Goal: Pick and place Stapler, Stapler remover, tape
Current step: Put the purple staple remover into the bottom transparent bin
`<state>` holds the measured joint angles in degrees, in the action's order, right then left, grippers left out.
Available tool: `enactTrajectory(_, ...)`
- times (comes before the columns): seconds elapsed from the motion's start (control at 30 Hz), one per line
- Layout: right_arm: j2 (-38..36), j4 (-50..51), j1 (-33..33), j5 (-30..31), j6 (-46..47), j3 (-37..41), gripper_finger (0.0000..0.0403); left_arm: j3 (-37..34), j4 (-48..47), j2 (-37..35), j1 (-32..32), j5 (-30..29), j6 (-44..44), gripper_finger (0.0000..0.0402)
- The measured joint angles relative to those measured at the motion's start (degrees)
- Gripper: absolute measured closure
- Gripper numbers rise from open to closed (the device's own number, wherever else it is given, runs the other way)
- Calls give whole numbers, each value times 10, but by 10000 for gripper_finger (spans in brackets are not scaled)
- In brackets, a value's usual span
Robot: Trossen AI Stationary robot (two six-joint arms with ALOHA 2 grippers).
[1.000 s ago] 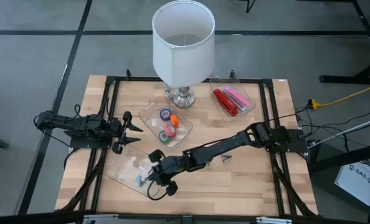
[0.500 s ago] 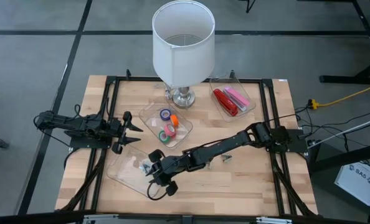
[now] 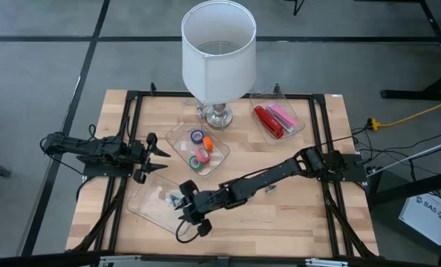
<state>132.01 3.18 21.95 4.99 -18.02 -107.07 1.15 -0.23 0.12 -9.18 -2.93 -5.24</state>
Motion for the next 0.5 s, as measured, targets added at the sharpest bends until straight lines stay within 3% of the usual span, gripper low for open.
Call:
enactTrajectory(0.17, -21, 53, 9, 36, 38, 0, 251, 0, 0, 0, 0, 0, 0, 217)
enactTrajectory(0.5, -75, 225, 24, 2, 191, 0, 251, 0, 0, 0, 0, 0, 0, 217)
